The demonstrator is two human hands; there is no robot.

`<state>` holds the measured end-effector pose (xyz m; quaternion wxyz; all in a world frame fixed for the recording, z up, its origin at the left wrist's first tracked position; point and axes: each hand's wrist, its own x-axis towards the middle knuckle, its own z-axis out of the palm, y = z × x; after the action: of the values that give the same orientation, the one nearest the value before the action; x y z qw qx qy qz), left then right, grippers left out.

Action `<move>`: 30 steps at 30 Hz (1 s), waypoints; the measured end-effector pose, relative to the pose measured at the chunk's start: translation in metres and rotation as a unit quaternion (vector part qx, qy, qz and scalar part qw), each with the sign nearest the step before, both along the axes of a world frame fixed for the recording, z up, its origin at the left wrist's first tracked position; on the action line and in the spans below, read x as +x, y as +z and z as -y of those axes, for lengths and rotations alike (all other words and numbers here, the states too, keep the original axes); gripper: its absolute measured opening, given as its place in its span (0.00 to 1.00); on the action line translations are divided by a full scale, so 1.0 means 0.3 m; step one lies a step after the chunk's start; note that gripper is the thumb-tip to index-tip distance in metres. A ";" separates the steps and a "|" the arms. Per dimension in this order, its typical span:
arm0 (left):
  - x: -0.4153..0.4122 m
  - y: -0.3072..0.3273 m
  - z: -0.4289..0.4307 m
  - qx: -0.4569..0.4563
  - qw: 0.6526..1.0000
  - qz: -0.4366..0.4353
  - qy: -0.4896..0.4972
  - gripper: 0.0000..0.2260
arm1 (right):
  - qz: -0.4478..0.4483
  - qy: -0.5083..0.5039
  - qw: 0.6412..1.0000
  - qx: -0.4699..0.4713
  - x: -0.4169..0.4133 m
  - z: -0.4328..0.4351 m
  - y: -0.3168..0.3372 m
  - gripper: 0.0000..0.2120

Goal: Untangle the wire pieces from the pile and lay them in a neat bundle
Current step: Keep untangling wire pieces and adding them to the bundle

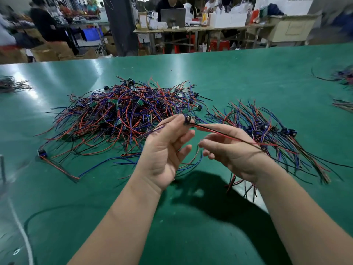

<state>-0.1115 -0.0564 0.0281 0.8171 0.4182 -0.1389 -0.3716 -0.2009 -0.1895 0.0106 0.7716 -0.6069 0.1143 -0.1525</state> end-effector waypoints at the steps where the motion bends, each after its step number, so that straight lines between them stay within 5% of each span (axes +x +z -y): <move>1: -0.008 -0.008 0.007 0.015 1.000 0.019 0.018 0.15 | 0.028 -0.003 0.999 0.017 0.006 -0.008 0.000 0.13; 5: -0.033 -0.039 0.032 0.068 0.992 0.059 0.093 0.11 | 0.072 -0.035 0.992 0.097 0.018 -0.019 -0.005 0.08; 8: -0.041 -0.058 0.042 0.070 0.987 0.040 0.137 0.08 | 0.086 -0.022 0.993 0.072 0.013 -0.032 -0.009 0.11; 13: -0.073 -0.063 0.054 0.049 0.978 0.093 0.179 0.16 | 0.077 -0.052 0.993 0.074 0.032 -0.050 -0.017 0.08; 18: -0.100 -0.066 0.048 0.028 0.962 0.253 0.098 0.08 | 0.099 -0.068 0.971 0.205 0.022 -0.018 0.015 0.10; 21: -0.099 -0.063 0.045 0.014 0.966 0.256 0.042 0.11 | 0.118 -0.050 0.964 0.232 0.006 0.009 0.032 0.08; 24: -0.081 -0.042 0.038 0.025 0.993 0.107 -0.041 0.05 | 0.112 -0.016 0.978 0.175 -0.006 0.017 0.029 0.08; 25: -0.074 -0.040 0.035 0.039 0.994 0.084 -0.054 0.11 | 0.104 -0.010 0.986 0.131 -0.006 0.014 0.025 0.08; 27: -0.065 -0.044 0.034 0.078 0.990 0.106 -0.044 0.18 | 0.081 -0.009 0.995 0.050 -0.004 0.007 0.018 0.09; 30: -0.064 -0.047 0.031 0.118 0.983 0.140 -0.029 0.09 | 0.032 -0.041 0.997 -0.048 -0.003 0.007 0.009 0.08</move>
<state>-0.1306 -0.0658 0.0140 0.7233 0.5555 -0.2186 -0.3470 -0.2017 -0.1917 0.0133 0.7379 -0.6327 0.1068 -0.2092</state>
